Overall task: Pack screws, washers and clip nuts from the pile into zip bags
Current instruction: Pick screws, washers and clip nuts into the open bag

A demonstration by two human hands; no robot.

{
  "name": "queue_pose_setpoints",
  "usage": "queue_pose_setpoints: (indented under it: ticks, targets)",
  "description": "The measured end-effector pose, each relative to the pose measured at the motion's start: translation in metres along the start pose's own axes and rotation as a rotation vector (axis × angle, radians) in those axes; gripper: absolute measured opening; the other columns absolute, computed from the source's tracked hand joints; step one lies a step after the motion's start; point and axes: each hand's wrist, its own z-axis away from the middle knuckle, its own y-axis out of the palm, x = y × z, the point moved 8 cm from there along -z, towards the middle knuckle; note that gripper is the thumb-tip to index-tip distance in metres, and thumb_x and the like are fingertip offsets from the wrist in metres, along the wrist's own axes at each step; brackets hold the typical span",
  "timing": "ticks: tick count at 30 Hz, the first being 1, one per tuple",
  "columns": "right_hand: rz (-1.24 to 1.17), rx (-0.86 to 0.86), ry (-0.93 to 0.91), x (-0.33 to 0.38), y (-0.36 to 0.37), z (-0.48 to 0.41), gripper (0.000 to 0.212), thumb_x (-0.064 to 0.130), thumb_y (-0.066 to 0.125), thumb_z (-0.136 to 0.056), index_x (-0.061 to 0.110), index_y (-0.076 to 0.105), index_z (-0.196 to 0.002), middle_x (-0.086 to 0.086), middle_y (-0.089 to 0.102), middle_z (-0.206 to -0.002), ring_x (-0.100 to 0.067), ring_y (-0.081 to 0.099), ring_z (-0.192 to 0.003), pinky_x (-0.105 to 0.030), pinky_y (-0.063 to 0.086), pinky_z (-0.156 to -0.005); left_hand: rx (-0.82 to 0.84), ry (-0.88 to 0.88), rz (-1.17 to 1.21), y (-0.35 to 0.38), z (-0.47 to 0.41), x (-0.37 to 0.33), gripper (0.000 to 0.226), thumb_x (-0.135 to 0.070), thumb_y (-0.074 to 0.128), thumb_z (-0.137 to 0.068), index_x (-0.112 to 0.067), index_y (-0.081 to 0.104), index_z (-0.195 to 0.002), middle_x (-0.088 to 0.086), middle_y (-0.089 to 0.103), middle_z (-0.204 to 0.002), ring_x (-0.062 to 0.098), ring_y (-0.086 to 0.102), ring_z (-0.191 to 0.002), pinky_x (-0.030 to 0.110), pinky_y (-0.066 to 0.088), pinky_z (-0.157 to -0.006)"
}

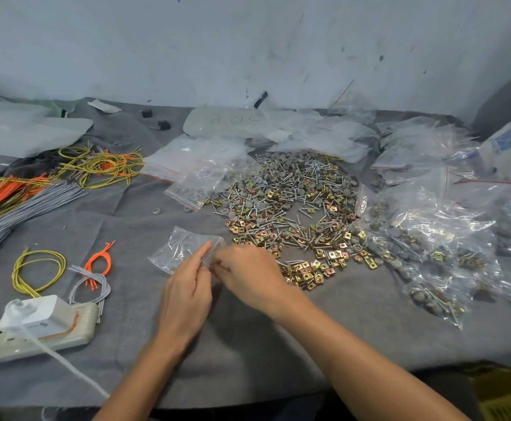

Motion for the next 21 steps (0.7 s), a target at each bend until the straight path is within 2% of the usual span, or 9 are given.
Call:
queue_pose_setpoints:
  ticks: [2,4,7,10,12,16,19,21]
  targets:
    - [-0.111,-0.020,0.043,-0.016,-0.016,0.002,0.014,0.035,0.059,-0.096,0.028,0.071,-0.099,0.008,0.065,-0.092,-0.020,0.061,-0.092,-0.034,0.045,-0.074,-0.007,0.011,0.001,-0.001,0.000,-0.001,0.051,-0.023,0.041,-0.092,-0.024,0.058,-0.140,-0.009,0.060,-0.139,0.008,0.053,-0.125,0.014,0.036,-0.099]
    - [-0.136,0.006,0.094,-0.043,-0.033,0.004,0.008,0.032,0.062,-0.094,0.030,0.069,-0.094,0.017,0.054,-0.085,-0.012,0.057,-0.085,-0.032,0.045,-0.072,-0.006,0.004,0.009,-0.001,0.001,-0.001,0.052,-0.026,0.039,-0.092,-0.027,0.058,-0.140,-0.011,0.062,-0.137,0.008,0.056,-0.122,0.019,0.040,-0.098]
    - [-0.040,0.194,0.165,-0.089,-0.048,0.010,0.008,0.028,0.063,-0.094,0.029,0.069,-0.089,0.017,0.064,-0.086,-0.006,0.063,-0.082,-0.033,0.054,-0.073,-0.002,0.001,0.012,-0.001,0.002,-0.001,0.052,-0.026,0.039,-0.092,-0.029,0.057,-0.141,-0.010,0.063,-0.136,0.010,0.057,-0.120,0.025,0.042,-0.098]
    - [0.066,0.359,0.212,-0.121,-0.047,0.021,0.006,0.024,0.067,-0.093,0.025,0.073,-0.095,0.017,0.066,-0.085,-0.008,0.067,-0.083,-0.026,0.051,-0.069,-0.001,0.005,0.003,-0.001,0.001,-0.002,0.051,-0.025,0.039,-0.093,-0.027,0.057,-0.142,-0.008,0.063,-0.136,0.013,0.058,-0.120,0.030,0.044,-0.100]
    - [0.073,0.407,0.221,-0.129,-0.043,0.026,0.011,0.019,0.067,-0.092,0.024,0.073,-0.099,0.016,0.065,-0.086,-0.008,0.064,-0.084,-0.023,0.047,-0.068,-0.005,0.002,0.000,-0.001,0.001,-0.001,0.050,-0.025,0.040,-0.094,-0.027,0.057,-0.142,-0.008,0.063,-0.136,0.012,0.057,-0.121,0.029,0.044,-0.100]
    - [0.045,0.480,0.206,-0.129,-0.034,0.028,0.011,0.019,0.068,-0.094,0.022,0.066,-0.104,0.014,0.061,-0.091,-0.008,0.060,-0.085,-0.024,0.047,-0.072,-0.008,-0.003,0.007,0.000,0.001,0.001,0.046,-0.008,0.047,-0.101,-0.027,0.056,-0.142,-0.006,0.065,-0.134,0.017,0.059,-0.120,0.034,0.045,-0.102]
    - [0.031,0.555,0.185,-0.126,-0.027,0.029,0.008,0.018,0.065,-0.096,0.020,0.062,-0.103,0.015,0.056,-0.088,-0.009,0.057,-0.083,-0.020,0.042,-0.065,-0.006,-0.004,0.008,0.001,0.001,0.002,0.046,-0.007,0.047,-0.101,-0.026,0.056,-0.142,-0.003,0.066,-0.131,0.021,0.061,-0.117,0.037,0.046,-0.100]
    - [0.041,0.588,0.180,-0.125,-0.024,0.031,0.006,0.019,0.061,-0.098,0.021,0.057,-0.101,0.013,0.055,-0.090,-0.013,0.056,-0.086,-0.023,0.042,-0.066,-0.008,0.001,0.011,0.000,0.001,0.002,0.046,-0.006,0.047,-0.101,-0.026,0.056,-0.142,-0.005,0.065,-0.133,0.019,0.060,-0.118,0.036,0.046,-0.101]
